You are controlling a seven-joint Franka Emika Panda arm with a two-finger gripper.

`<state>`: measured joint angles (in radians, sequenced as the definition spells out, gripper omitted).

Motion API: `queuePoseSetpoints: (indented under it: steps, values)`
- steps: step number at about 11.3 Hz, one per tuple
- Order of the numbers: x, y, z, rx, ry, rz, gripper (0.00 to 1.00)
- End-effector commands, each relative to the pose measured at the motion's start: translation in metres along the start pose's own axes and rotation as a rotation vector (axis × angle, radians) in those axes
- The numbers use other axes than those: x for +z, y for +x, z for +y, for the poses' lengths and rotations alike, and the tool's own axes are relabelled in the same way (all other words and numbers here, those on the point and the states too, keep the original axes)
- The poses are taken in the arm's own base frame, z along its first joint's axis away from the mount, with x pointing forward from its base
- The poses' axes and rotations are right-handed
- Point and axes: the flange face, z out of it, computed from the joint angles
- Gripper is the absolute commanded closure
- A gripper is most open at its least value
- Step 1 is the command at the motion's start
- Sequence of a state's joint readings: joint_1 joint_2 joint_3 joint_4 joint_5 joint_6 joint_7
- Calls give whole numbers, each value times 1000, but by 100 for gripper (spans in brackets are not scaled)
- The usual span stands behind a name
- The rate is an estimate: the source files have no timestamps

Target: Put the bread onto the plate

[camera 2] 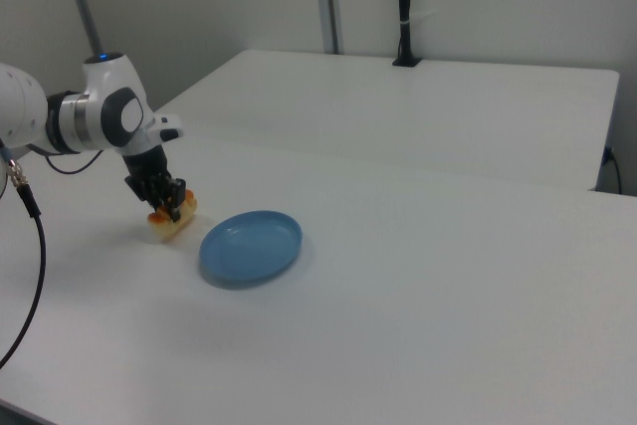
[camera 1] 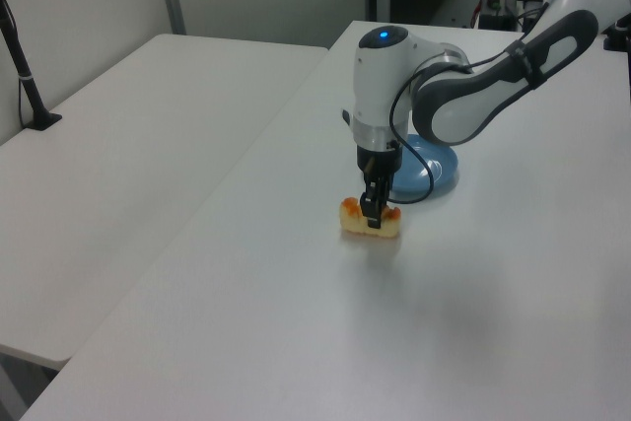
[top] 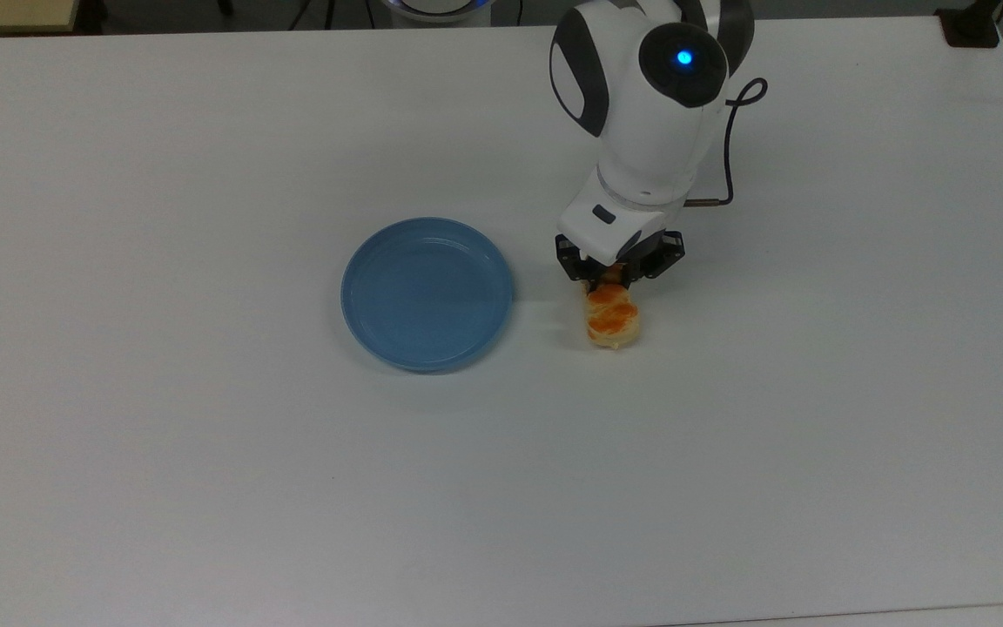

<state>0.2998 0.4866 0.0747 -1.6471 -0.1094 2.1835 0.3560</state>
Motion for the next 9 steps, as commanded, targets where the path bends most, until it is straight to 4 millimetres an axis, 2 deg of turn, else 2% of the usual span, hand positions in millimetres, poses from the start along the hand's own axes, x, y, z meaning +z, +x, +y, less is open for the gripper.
queuePoseSetpoints:
  steps: [1,2,5,6,7,8,9]
  values:
    - [-40,5,66,-20,-42,-21,64]
    - [-42,8,102,-29,-66,-47,64]
    - [-27,10,183,-50,-117,-96,64]
    - [-13,6,185,-69,-120,-124,62]
    - [10,0,184,-75,-123,-160,57]
    - [19,-1,184,-66,-125,-173,25]
    - [19,-2,185,-61,-126,-182,0]
